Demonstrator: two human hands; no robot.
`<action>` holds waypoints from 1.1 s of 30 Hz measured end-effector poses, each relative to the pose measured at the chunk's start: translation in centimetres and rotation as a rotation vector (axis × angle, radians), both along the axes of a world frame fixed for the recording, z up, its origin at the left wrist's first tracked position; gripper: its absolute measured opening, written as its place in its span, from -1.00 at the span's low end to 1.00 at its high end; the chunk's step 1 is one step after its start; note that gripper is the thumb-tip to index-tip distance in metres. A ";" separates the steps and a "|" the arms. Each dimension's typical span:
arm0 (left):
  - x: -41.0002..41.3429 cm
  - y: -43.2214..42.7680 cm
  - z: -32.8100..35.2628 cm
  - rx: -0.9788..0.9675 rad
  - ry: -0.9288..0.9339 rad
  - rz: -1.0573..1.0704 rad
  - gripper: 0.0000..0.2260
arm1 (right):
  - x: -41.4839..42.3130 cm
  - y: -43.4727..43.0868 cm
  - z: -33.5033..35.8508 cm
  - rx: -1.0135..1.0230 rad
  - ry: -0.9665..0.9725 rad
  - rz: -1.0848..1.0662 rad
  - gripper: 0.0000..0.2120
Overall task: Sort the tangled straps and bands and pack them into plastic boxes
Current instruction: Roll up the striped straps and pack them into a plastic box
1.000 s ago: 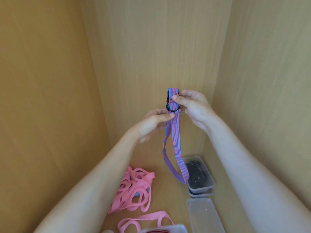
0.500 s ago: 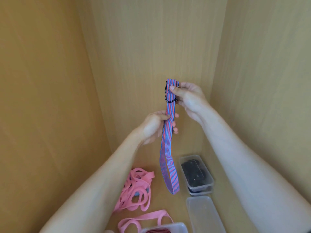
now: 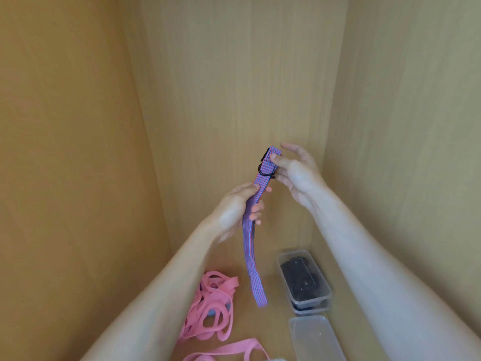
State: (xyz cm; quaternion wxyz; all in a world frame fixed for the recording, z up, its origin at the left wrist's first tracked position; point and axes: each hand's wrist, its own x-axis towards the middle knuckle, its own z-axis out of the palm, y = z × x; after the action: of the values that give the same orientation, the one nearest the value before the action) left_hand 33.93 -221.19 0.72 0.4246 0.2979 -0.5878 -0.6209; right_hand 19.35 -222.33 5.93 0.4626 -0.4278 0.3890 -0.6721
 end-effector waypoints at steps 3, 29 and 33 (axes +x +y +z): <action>0.3 -0.3 -0.4 -0.024 -0.036 0.017 -0.70 | -0.4 0.0 -0.9 0.065 0.040 0.027 -0.75; 2.5 -1.1 0.5 -0.058 0.075 0.136 -0.85 | -1.4 4.6 -4.8 0.222 -0.030 0.436 -0.80; 2.4 -0.6 -0.1 -0.106 0.103 0.106 -0.96 | -0.5 4.7 -4.4 0.205 -0.105 0.360 -0.84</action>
State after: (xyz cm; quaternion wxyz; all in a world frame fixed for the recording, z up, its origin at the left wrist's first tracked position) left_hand 36.34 -221.78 0.63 0.5018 0.2733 -0.5806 -0.5800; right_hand 18.90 -217.67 1.51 0.6360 -0.4056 0.3480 -0.5567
